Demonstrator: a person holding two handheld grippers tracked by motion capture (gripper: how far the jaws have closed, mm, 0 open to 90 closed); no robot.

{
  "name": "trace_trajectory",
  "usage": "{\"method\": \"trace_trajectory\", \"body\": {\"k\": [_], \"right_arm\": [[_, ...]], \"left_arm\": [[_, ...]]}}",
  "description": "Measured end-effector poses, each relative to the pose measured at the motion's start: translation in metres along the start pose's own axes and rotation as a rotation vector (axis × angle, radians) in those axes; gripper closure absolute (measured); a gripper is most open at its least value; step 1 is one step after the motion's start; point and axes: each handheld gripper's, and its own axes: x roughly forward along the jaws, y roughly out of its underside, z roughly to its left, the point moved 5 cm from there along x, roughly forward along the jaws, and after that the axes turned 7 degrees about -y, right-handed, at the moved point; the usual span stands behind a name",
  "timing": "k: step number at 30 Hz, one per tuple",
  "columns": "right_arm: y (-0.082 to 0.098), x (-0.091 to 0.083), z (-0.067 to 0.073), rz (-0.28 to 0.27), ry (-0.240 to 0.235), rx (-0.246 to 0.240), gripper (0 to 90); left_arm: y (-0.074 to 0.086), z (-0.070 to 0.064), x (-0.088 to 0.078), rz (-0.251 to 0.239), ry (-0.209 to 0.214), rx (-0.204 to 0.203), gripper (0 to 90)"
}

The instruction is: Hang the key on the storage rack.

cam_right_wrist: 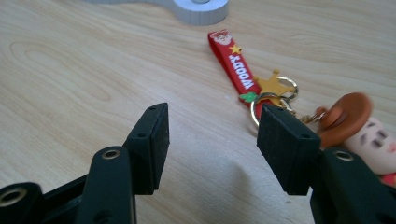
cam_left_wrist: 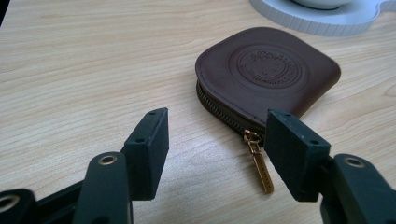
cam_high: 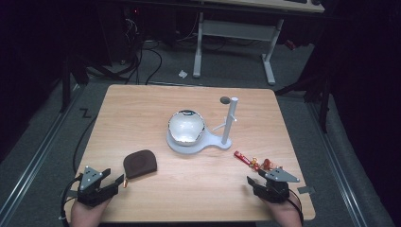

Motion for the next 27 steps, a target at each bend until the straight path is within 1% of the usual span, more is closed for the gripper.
{"method": "trace_trajectory", "body": {"k": [1,2,3,5,6,7,8,10,11,14,18,21,27], "right_arm": [[0.001,-0.001,-0.001,-0.002,0.005,-0.003,43.9],[0.002,-0.002,-0.002,0.0,0.007,0.005,44.0],[0.003,-0.002,-0.003,0.005,0.006,0.005,44.1],[0.005,-0.002,-0.004,0.009,0.003,0.01,44.3],[0.005,-0.002,-0.005,0.006,0.003,0.006,44.4],[0.005,-0.002,-0.005,0.006,0.003,0.006,44.4],[0.005,-0.003,-0.007,-0.005,0.005,0.002,44.8],[0.005,-0.003,-0.008,-0.005,0.005,0.001,44.8],[0.006,-0.004,-0.009,-0.006,-0.001,0.017,45.1],[0.007,-0.006,-0.009,-0.01,0.0,0.011,45.5],[0.008,-0.007,-0.012,-0.004,0.0,0.009,45.3],[0.008,-0.008,-0.012,-0.004,0.002,0.015,45.4],[0.009,-0.01,-0.016,0.006,0.005,0.025,45.4]], "left_arm": [[-0.001,0.0,0.001,-0.002,0.001,-0.004,40.5],[-0.001,0.0,0.001,-0.002,0.001,-0.004,40.4],[-0.001,-0.001,0.004,0.004,0.005,-0.005,40.2],[0.0,-0.001,0.005,0.009,0.004,0.003,39.7],[0.0,-0.003,0.006,0.013,0.005,0.013,39.4],[0.0,-0.003,0.006,0.013,0.005,0.013,39.4],[0.0,-0.004,0.004,0.011,0.007,0.013,39.4],[0.0,-0.003,0.003,0.007,0.007,0.011,39.4],[0.0,-0.003,0.003,0.007,0.008,0.008,39.2],[0.0,-0.003,0.004,0.012,0.01,0.003,38.9],[0.0,-0.004,0.005,0.016,0.011,0.009,38.5],[0.0,-0.005,0.004,0.015,0.014,0.015,38.5],[0.0,-0.003,0.004,0.013,0.015,0.003,37.8]]}}
